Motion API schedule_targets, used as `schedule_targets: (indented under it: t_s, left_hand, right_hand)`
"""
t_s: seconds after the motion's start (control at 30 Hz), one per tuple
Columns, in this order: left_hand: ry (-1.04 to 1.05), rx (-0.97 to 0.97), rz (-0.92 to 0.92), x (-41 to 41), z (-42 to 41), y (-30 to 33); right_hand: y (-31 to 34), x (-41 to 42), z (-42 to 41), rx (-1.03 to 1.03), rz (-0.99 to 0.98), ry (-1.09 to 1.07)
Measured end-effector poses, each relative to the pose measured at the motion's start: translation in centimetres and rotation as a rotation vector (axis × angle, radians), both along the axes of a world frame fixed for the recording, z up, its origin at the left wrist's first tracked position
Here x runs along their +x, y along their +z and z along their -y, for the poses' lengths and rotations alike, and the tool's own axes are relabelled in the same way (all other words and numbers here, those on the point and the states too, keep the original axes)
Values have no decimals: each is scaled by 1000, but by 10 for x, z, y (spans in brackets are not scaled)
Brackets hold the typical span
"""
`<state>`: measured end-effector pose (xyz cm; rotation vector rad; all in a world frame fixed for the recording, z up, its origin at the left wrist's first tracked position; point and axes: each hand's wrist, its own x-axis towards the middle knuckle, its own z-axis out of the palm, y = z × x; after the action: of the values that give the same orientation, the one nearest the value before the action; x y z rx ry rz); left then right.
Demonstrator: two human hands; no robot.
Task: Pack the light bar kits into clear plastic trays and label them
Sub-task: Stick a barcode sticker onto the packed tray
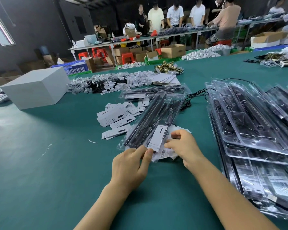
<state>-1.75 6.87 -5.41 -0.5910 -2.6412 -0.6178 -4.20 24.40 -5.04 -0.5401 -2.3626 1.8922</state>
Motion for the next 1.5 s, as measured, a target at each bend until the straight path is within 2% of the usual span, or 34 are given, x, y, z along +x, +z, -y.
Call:
schedule_targets:
  t_s: [0.07,0.2,0.37,0.47,0.6,0.63,0.77,0.9,0.97,1.07,1.13,1.17,1.23,1.3,1.37,1.5]
  left_hand:
    - [-5,13,11,0,0,0]
    - [1,25,7,0,1,-2]
    - [-41,140,7,-1,3,-5]
    - [-74,224,-19,0,3,-4]
    - [-111,345,-44,1,0,-4]
    - [-118,357,-46,1,0,-4]
    - [-137,394,-52,1,1,-5]
    - [-115,593,-34,1,-6,-4]
    - [-36,724,-75,-1,-8,-1]
    - [204,914,-166,-3,-5,4]
    - [294,1029,-44,-6,-2,7]
    - [255,1085,109,-6,-3,9]
    - [56,1246,471,-9,-7,9]
    - [-90,1398,744,-9,-11,9]
    - [-125,1468,875,-8,-12,9]
    - [-80,1500,934,-8,-8,6]
  right_hand:
    - [2,0,-4,53,9,10]
    - [4,5,5,309,-9,57]
    - [2,6,17,499,45,136]
    - [5,5,15,393,58,188]
    - [13,6,14,-178,115,128]
    - [13,7,14,-268,129,107]
    - [10,9,16,-329,131,17]
    - [12,6,12,-339,100,-29]
    - [17,5,8,-378,57,-35]
    - [24,5,2,-492,7,-26]
    - [26,6,1,-541,-38,-11]
    - [26,7,2,-549,-66,5]
    - [24,8,6,-529,-123,57]
    - [22,9,11,-496,-179,119]
    - [19,10,15,-467,-224,181]
    - [11,9,21,-398,-258,220]
